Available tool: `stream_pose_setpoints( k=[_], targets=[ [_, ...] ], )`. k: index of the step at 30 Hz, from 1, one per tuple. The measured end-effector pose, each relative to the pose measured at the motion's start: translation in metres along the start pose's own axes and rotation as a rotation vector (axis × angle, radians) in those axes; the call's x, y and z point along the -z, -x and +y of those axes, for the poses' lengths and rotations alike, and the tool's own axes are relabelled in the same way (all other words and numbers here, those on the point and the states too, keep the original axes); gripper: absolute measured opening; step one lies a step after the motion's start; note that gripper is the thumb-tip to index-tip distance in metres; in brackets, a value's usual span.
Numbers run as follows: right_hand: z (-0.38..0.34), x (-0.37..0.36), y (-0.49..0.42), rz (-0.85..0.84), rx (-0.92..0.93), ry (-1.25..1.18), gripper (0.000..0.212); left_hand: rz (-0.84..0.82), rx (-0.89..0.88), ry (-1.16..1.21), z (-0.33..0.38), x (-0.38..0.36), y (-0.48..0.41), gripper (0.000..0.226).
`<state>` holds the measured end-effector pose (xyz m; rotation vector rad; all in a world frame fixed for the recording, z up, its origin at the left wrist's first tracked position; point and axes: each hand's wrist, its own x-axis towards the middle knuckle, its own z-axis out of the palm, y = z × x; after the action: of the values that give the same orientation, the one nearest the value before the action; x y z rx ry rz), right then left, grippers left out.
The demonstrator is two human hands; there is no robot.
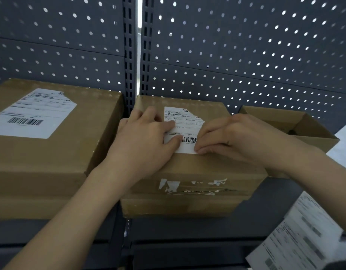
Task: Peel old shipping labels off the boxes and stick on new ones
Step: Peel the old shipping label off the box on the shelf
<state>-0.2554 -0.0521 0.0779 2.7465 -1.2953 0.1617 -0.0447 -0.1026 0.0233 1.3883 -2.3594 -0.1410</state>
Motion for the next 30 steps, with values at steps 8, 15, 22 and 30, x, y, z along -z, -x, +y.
stream_pose_setpoints(
  k=[8, 15, 22, 30],
  targets=[
    [-0.007, -0.001, -0.007, 0.072, 0.092, 0.273, 0.013, 0.0, -0.006, 0.001, 0.001, 0.001, 0.002, 0.057],
    [-0.004, 0.005, -0.009, -0.027, -0.008, 0.112, 0.019, -0.001, -0.037, 0.001, -0.001, 0.004, 0.004, 0.056],
    [-0.007, 0.012, -0.016, -0.119, -0.004, 0.169, 0.019, 0.007, -0.074, 0.072, -0.006, 0.005, 0.014, 0.051],
    [-0.007, 0.002, -0.017, -0.034, 0.124, 0.347, 0.008, 0.049, -0.067, 0.104, -0.006, 0.001, 0.017, 0.045]
  ],
)
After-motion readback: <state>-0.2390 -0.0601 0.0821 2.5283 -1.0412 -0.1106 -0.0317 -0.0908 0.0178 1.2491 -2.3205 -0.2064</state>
